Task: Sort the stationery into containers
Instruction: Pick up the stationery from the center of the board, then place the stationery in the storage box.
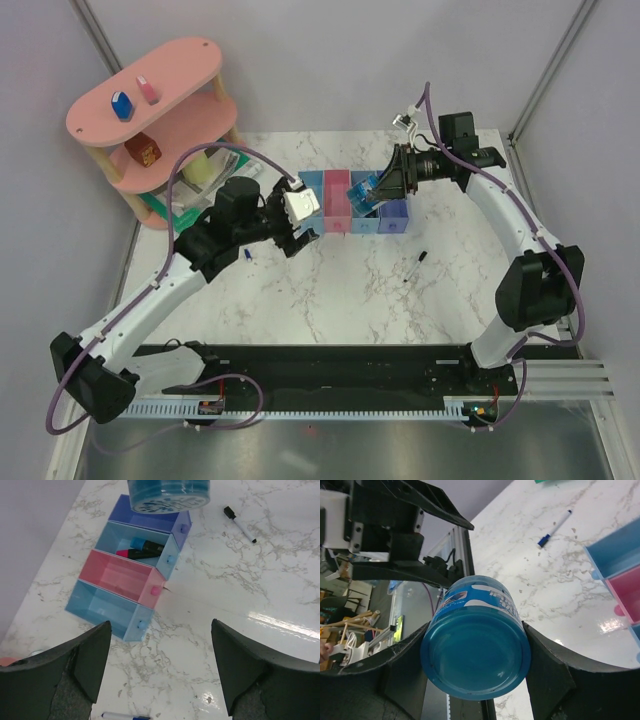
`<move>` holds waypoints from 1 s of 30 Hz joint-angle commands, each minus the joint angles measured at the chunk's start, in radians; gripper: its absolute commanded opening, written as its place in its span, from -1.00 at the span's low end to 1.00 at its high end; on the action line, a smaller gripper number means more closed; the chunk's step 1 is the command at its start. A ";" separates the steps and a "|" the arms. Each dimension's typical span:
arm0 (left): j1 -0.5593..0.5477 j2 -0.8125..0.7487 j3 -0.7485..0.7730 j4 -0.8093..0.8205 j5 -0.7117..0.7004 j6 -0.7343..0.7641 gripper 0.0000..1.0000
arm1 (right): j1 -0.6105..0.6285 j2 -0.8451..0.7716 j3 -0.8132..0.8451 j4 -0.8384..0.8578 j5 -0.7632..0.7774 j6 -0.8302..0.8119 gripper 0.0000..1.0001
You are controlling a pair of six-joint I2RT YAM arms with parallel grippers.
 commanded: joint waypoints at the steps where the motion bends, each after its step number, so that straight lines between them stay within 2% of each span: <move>1: -0.068 -0.066 -0.113 0.287 -0.187 0.175 0.75 | 0.002 0.022 0.106 0.052 -0.200 0.057 -0.87; 7: -0.147 -0.064 -0.258 0.646 -0.284 0.286 0.82 | 0.001 0.046 0.134 0.049 -0.254 0.086 -0.87; 12: -0.174 -0.004 -0.235 0.749 -0.303 0.284 0.84 | 0.012 0.039 0.126 0.051 -0.254 0.071 -0.87; 18: -0.226 0.015 -0.184 0.765 -0.275 0.270 0.82 | 0.018 0.046 0.110 0.051 -0.254 0.048 -0.87; 30: -0.320 0.018 -0.194 0.760 -0.264 0.289 0.82 | 0.019 0.043 0.126 0.045 -0.256 0.036 -0.88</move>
